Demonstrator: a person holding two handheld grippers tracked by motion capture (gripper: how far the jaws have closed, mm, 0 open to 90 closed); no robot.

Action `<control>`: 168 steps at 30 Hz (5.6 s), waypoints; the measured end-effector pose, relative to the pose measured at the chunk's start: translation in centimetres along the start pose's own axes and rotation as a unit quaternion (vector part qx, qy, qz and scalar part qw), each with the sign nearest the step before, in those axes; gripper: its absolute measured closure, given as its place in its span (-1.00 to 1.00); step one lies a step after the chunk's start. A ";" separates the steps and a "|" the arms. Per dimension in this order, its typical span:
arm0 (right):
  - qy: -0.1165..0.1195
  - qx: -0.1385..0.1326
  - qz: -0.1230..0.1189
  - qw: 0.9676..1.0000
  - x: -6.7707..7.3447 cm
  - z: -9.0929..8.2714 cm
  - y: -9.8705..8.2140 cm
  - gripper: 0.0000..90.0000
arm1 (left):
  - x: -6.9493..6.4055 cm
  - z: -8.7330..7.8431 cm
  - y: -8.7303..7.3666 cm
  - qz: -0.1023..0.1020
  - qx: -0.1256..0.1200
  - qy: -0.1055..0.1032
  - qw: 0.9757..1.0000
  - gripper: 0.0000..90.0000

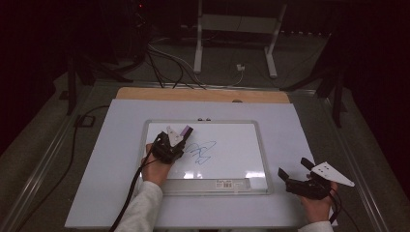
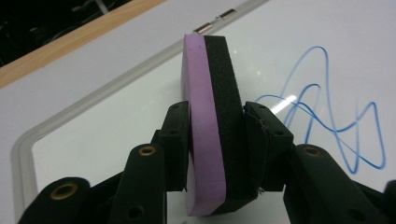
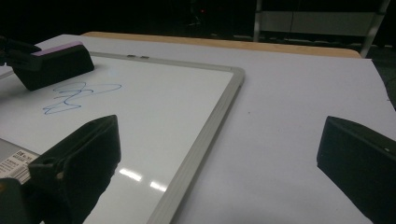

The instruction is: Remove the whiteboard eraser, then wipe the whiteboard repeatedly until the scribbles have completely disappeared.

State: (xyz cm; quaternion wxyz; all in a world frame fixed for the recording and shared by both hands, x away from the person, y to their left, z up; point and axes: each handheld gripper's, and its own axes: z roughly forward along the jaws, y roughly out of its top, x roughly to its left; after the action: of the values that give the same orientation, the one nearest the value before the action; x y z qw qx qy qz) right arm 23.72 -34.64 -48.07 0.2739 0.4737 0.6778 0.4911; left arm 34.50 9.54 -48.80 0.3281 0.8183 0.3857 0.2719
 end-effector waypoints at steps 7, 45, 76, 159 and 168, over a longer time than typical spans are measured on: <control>0.000 0.000 0.000 1.000 0.0 0.0 0.0 -1.00 | -0.7 0.1 0.0 0.010 0.005 -0.010 1.000 0.32; -0.002 0.000 0.002 1.000 -0.1 0.0 0.0 -1.00 | 0.8 1.5 0.1 -0.120 -0.009 -0.062 0.991 -0.55; 0.000 0.003 0.003 1.000 -0.2 0.0 0.0 -1.00 | 0.8 2.7 0.3 -0.101 0.033 -0.055 0.993 -0.08; -0.003 0.001 0.005 1.000 -0.4 -0.2 -0.1 -1.00 | -2.2 2.3 1.8 -0.045 0.076 -0.041 0.995 -0.07; -0.003 0.002 0.005 1.000 -0.3 -0.2 -0.1 -1.00 | 0.8 2.4 1.1 -0.092 0.088 0.005 0.992 -0.07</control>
State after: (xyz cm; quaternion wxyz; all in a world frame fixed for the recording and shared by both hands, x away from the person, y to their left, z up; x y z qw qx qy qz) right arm 23.69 -35.01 -48.13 0.2727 0.4787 0.6757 0.4898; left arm 37.10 8.87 -49.31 0.2764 0.8038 0.4834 0.2093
